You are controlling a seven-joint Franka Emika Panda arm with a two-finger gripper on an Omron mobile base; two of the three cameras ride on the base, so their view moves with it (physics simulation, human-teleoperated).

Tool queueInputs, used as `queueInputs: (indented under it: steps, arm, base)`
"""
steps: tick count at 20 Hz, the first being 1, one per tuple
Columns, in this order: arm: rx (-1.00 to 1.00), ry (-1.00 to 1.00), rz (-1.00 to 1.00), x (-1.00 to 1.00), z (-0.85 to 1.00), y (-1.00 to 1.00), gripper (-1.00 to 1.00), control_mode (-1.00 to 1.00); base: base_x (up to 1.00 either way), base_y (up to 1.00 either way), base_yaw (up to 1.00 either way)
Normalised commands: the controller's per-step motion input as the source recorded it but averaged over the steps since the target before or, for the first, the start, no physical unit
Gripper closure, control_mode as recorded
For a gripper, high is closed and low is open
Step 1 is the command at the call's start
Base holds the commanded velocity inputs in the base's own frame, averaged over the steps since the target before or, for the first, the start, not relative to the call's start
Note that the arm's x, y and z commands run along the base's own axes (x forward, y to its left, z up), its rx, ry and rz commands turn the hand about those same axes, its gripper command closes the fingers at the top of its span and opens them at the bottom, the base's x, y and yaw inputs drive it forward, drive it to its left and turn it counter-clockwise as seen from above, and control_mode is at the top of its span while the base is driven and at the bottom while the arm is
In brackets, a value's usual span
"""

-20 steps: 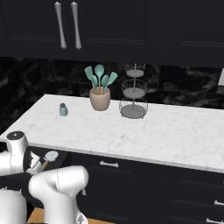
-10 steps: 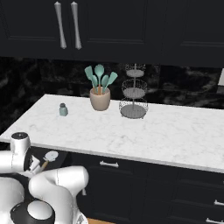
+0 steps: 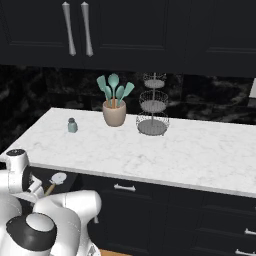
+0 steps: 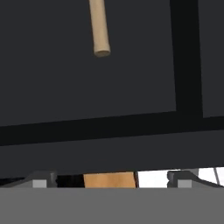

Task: Pick the pizza cutter from the drawer and place it on the counter.

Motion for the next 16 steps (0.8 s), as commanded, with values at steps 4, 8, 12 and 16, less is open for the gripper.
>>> queueInputs:
  steps: [4, 8, 12, 16]
  arm:
    - [-0.13, -0.04, 0.0, 0.12, 0.04, -0.07, -1.0, -1.0]
    - [-0.09, 0.0, 0.01, 0.36, 0.0, 0.0, -1.0, -1.0]
    - [-0.01, 0.0, 0.02, 0.63, 0.0, -0.09, -1.0, -1.0]
    - [0.0, 0.03, 0.06, 0.45, -0.06, -0.02, -1.0, -1.0]
  base:
    - [0.0, 0.0, 0.0]
    - [0.0, 0.0, 0.0]
    - [0.0, 0.0, 0.0]
    - [0.0, 0.0, 0.0]
